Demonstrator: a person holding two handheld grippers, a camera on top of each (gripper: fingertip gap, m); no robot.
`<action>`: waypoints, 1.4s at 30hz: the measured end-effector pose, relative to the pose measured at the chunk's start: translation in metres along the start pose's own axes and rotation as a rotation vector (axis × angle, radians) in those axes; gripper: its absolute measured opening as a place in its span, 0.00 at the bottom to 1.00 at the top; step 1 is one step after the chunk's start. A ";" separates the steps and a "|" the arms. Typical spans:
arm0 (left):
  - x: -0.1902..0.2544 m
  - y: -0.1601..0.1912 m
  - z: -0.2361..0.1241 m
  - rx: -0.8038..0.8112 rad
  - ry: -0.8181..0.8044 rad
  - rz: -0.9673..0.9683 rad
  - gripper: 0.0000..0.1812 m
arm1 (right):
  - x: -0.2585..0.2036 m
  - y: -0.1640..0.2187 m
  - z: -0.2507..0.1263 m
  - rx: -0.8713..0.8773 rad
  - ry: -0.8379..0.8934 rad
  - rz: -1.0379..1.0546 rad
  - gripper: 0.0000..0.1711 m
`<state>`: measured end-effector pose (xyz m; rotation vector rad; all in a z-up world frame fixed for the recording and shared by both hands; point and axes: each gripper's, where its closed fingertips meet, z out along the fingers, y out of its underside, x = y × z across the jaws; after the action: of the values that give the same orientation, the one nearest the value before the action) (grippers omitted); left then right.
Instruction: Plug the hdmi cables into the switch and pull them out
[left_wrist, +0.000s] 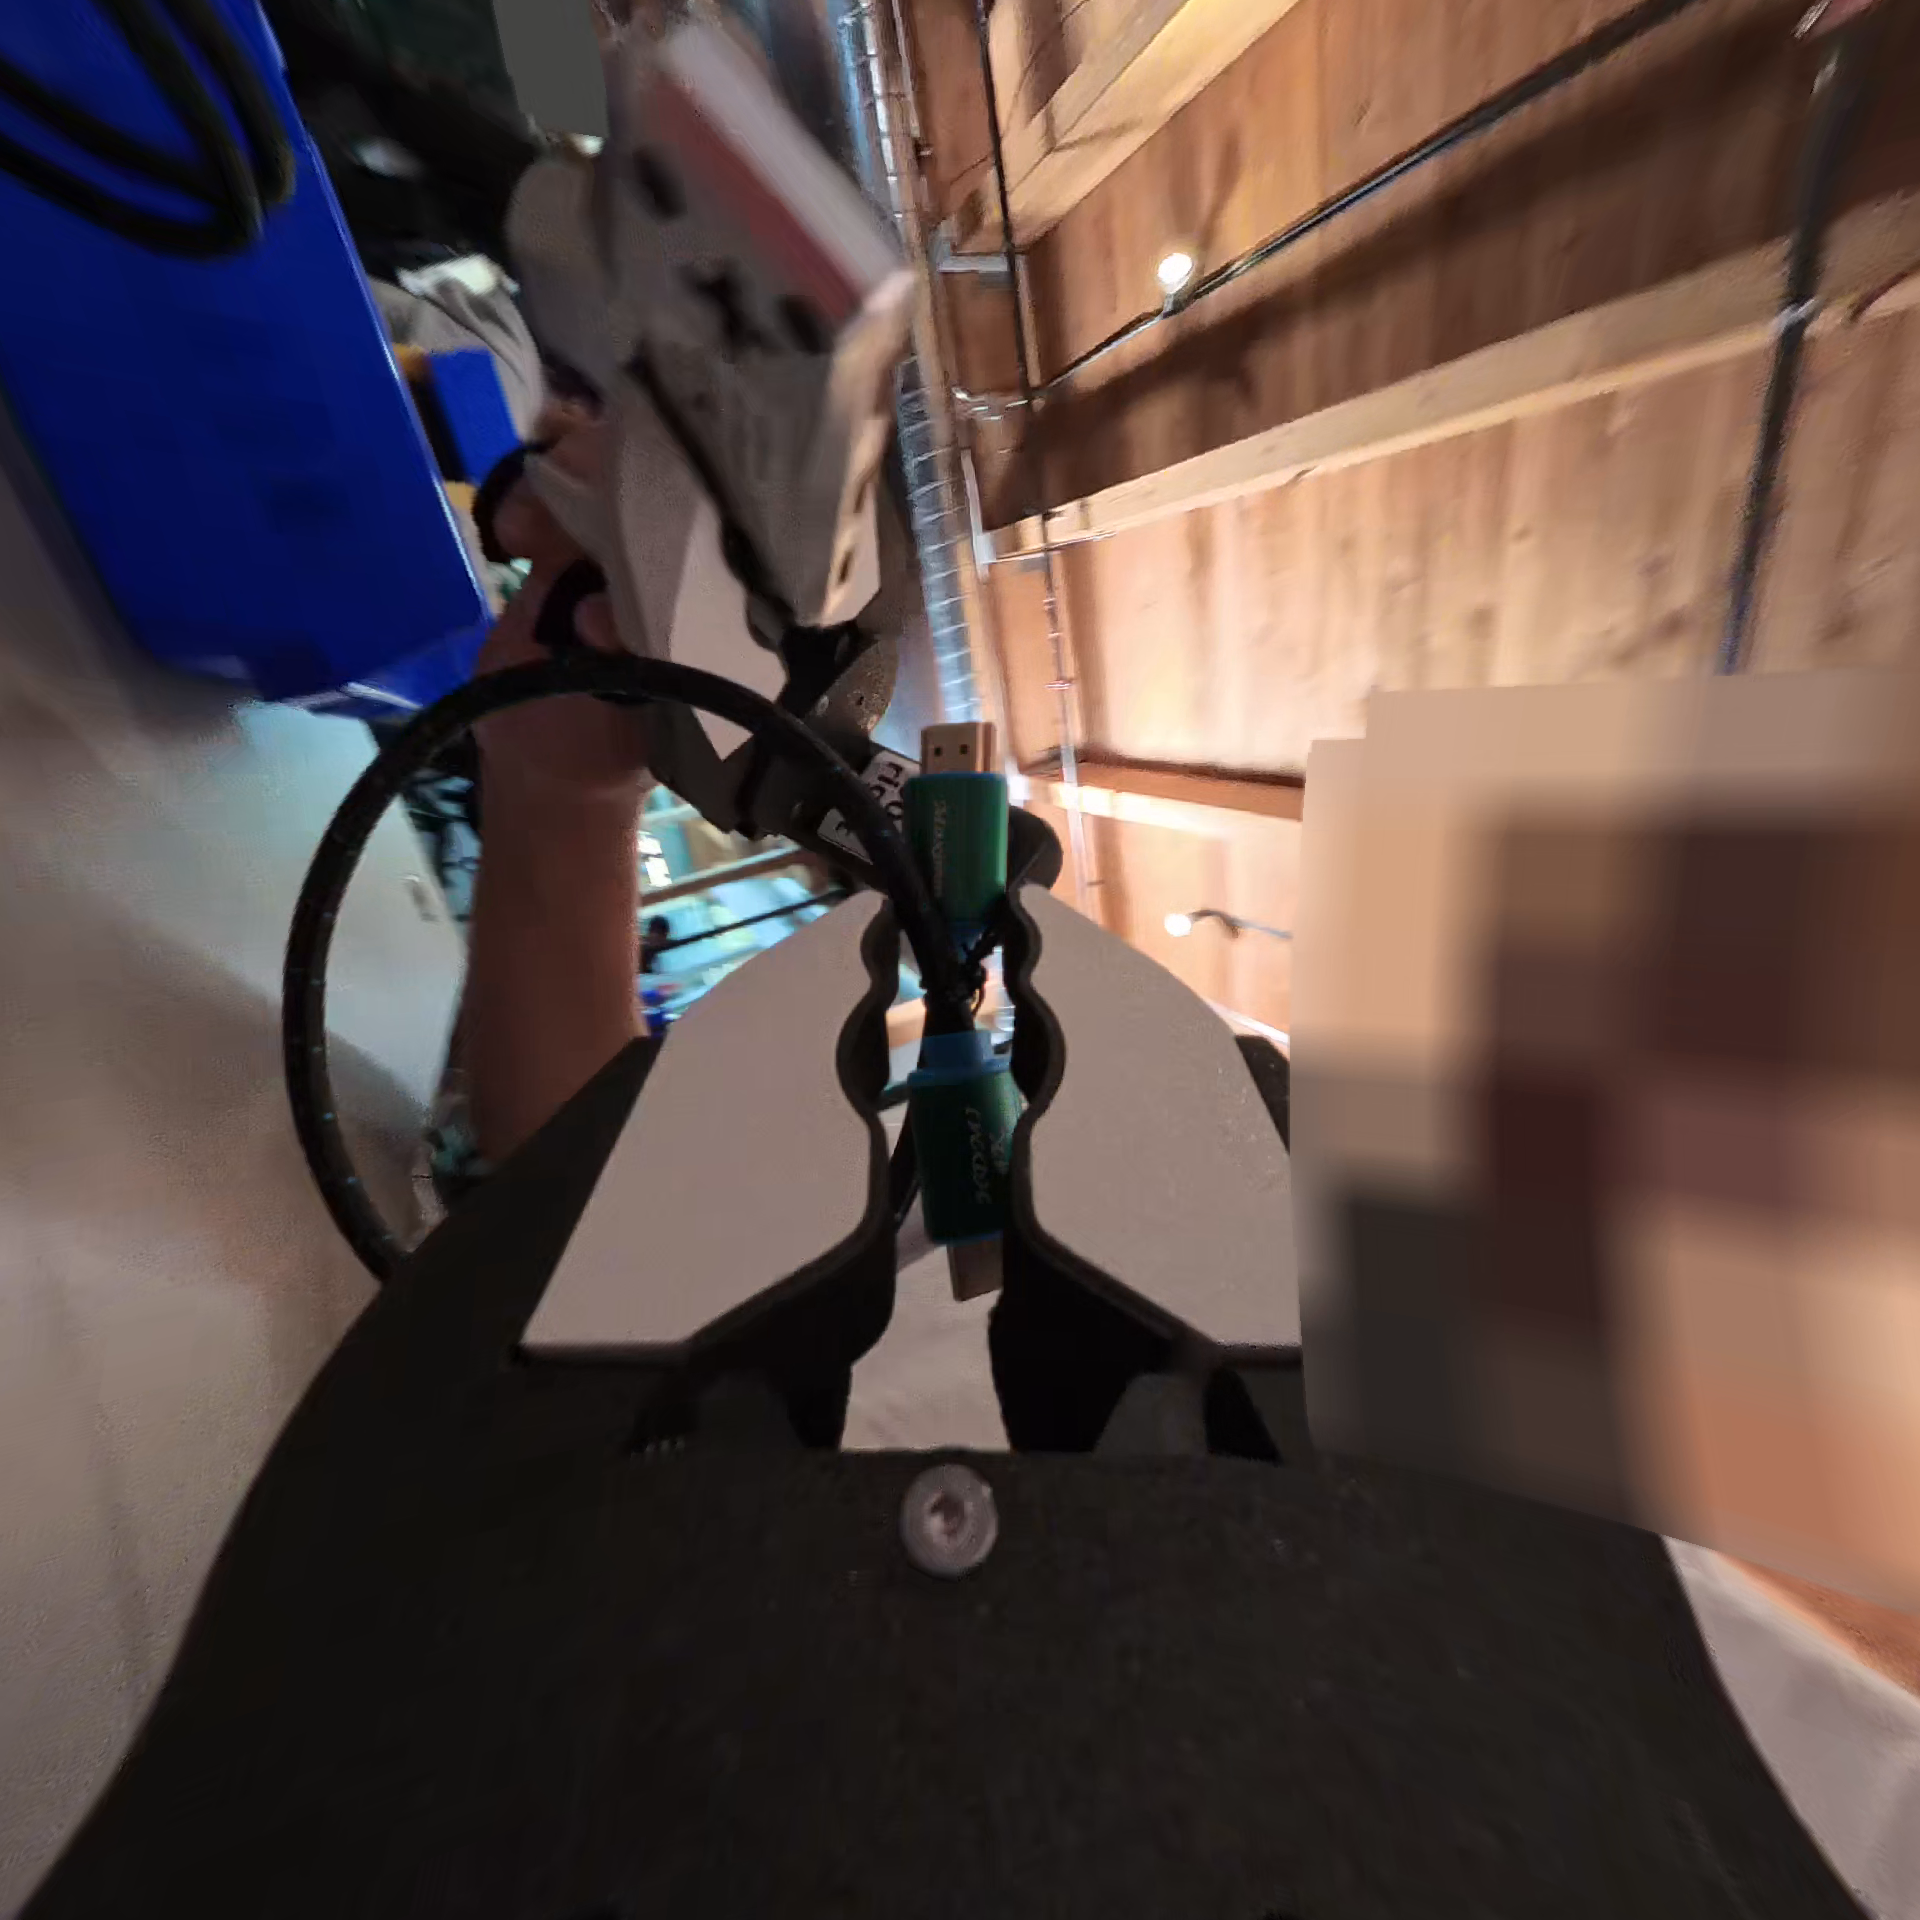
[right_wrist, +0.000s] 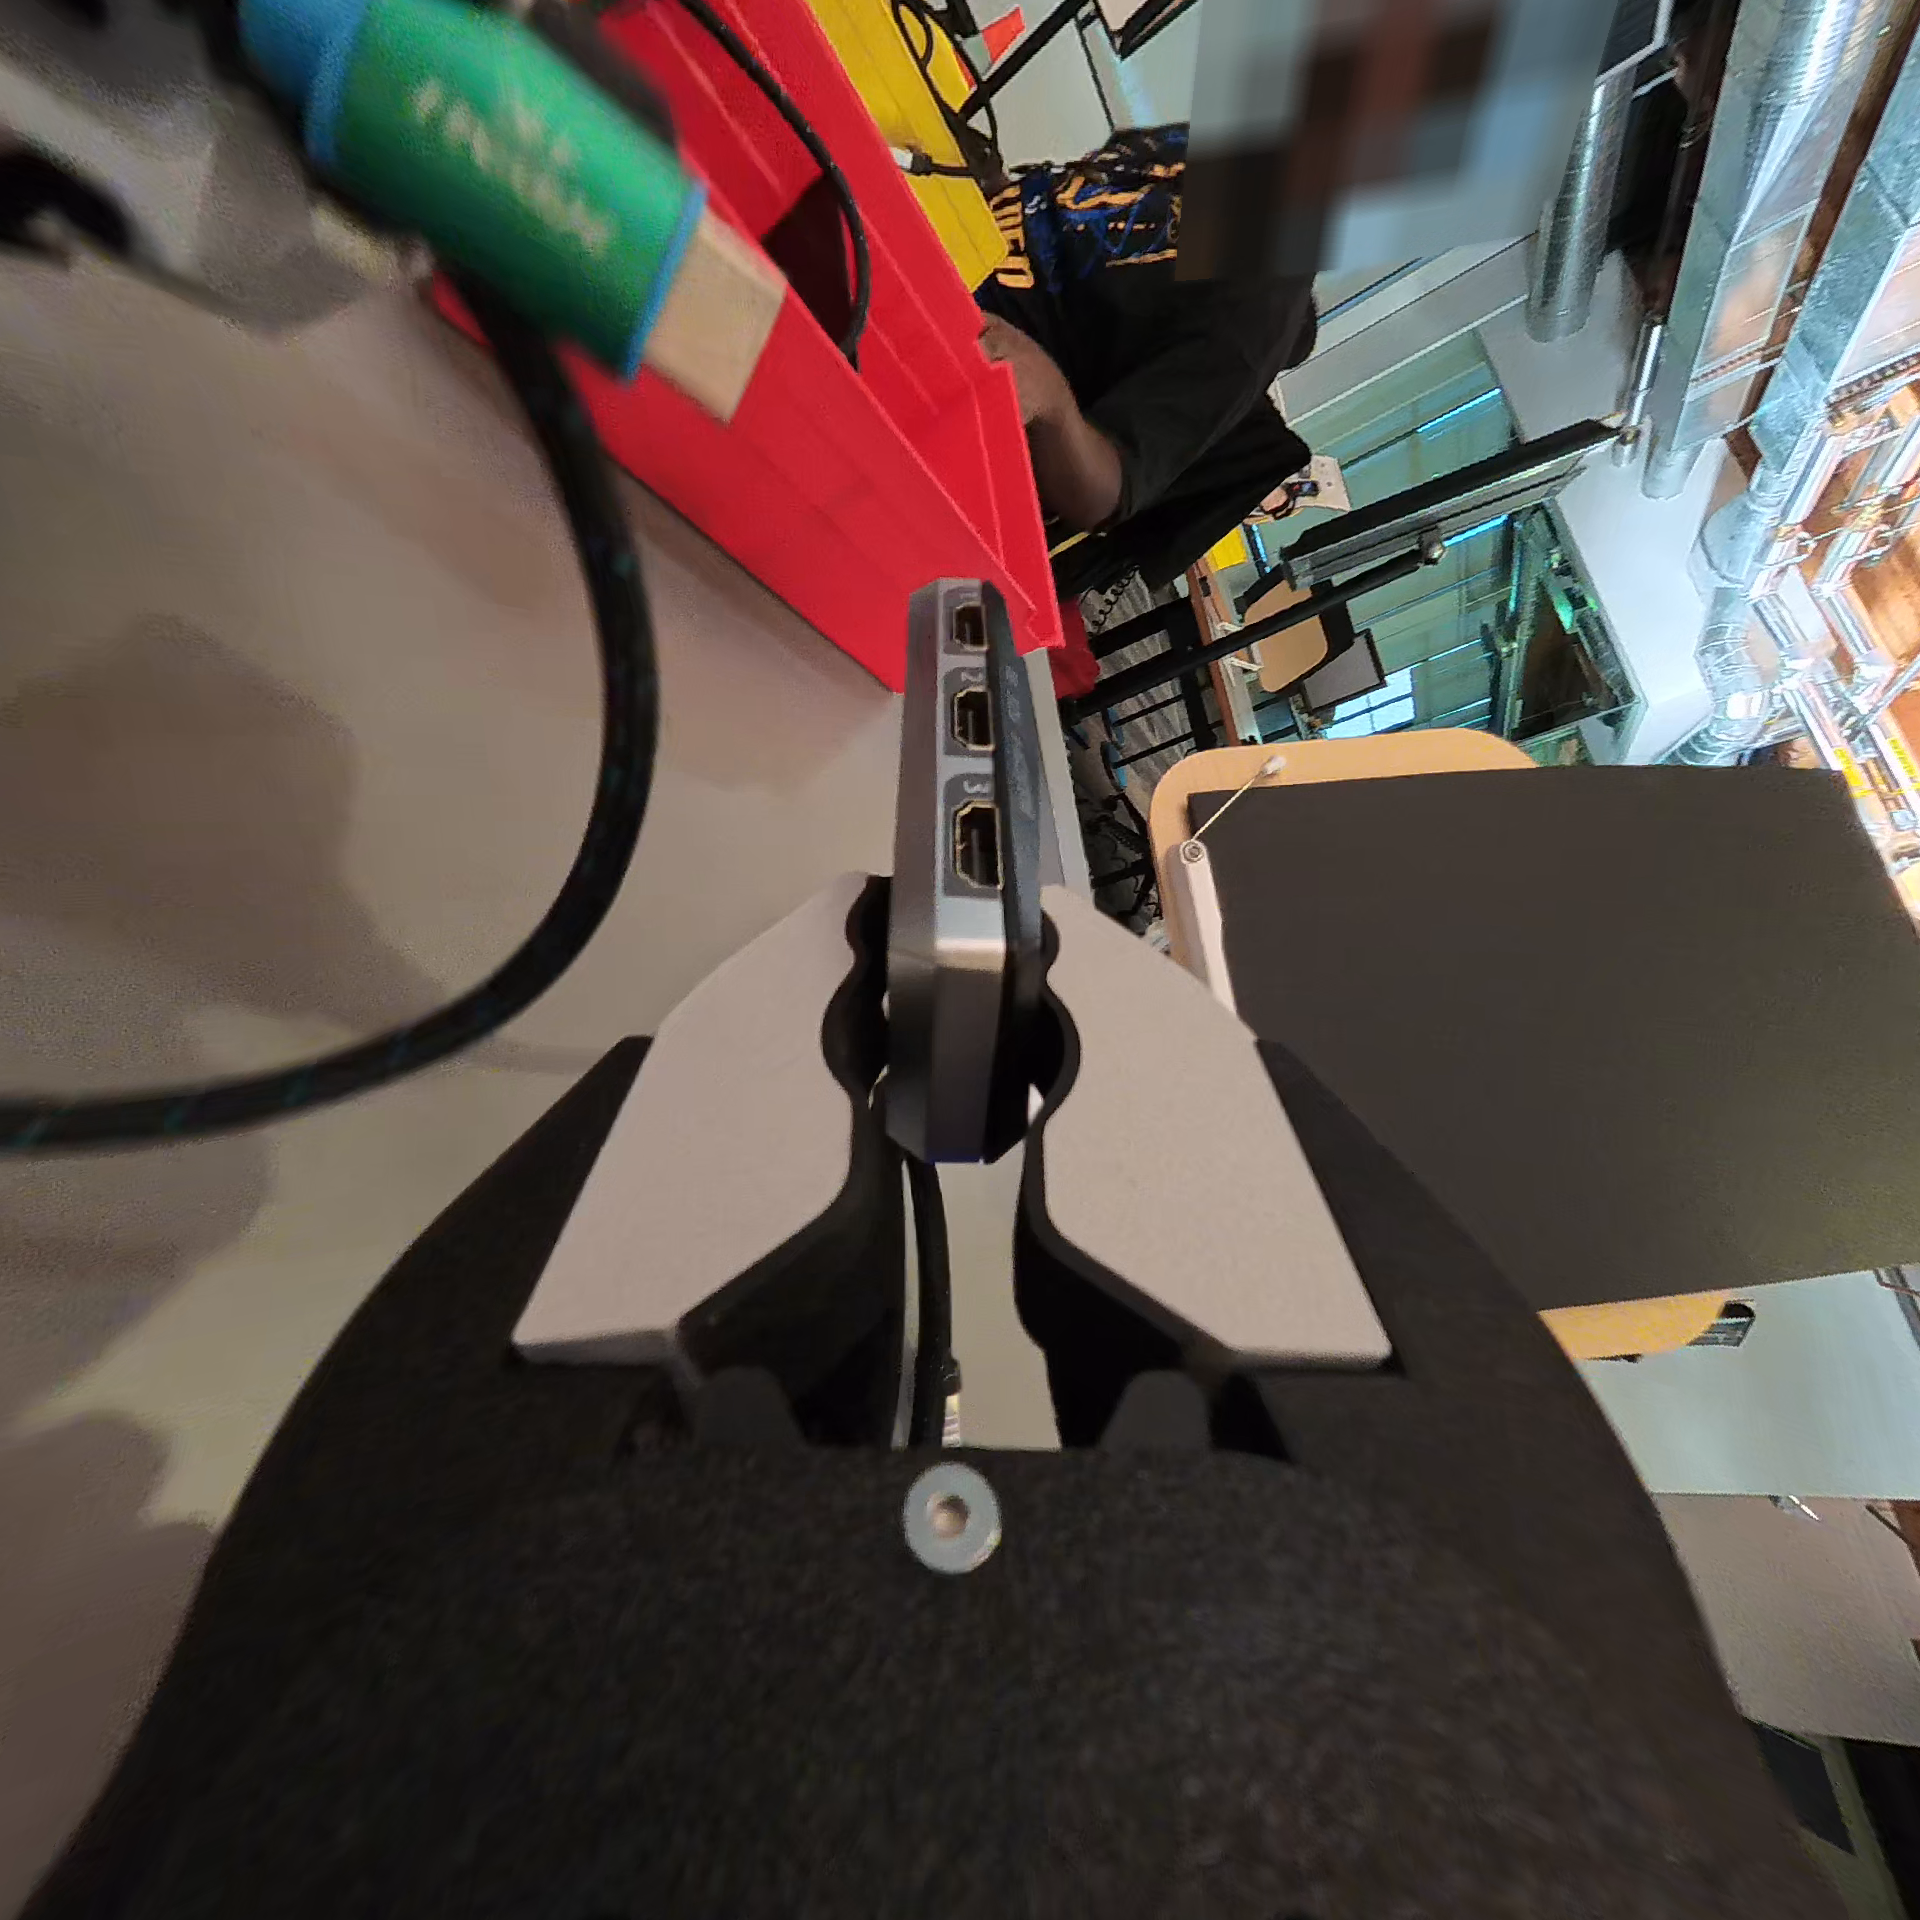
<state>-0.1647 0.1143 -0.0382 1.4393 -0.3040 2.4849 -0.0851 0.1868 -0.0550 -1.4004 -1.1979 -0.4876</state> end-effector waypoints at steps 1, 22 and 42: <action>-0.004 0.000 0.003 0.006 0.028 -0.040 0.10 | 0.002 -0.002 -0.001 0.004 0.007 -0.002 0.13; -0.045 0.013 0.014 -0.137 -0.156 -0.187 0.10 | 0.019 0.001 -0.004 0.017 0.155 -0.085 0.13; -0.130 -0.023 -0.108 -0.376 -1.550 0.973 0.13 | 0.010 0.003 0.009 0.014 0.102 -0.045 0.13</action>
<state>-0.1837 0.1540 -0.2028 3.0653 -1.8865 0.8207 -0.0816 0.1991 -0.0506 -1.3234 -1.1501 -0.5739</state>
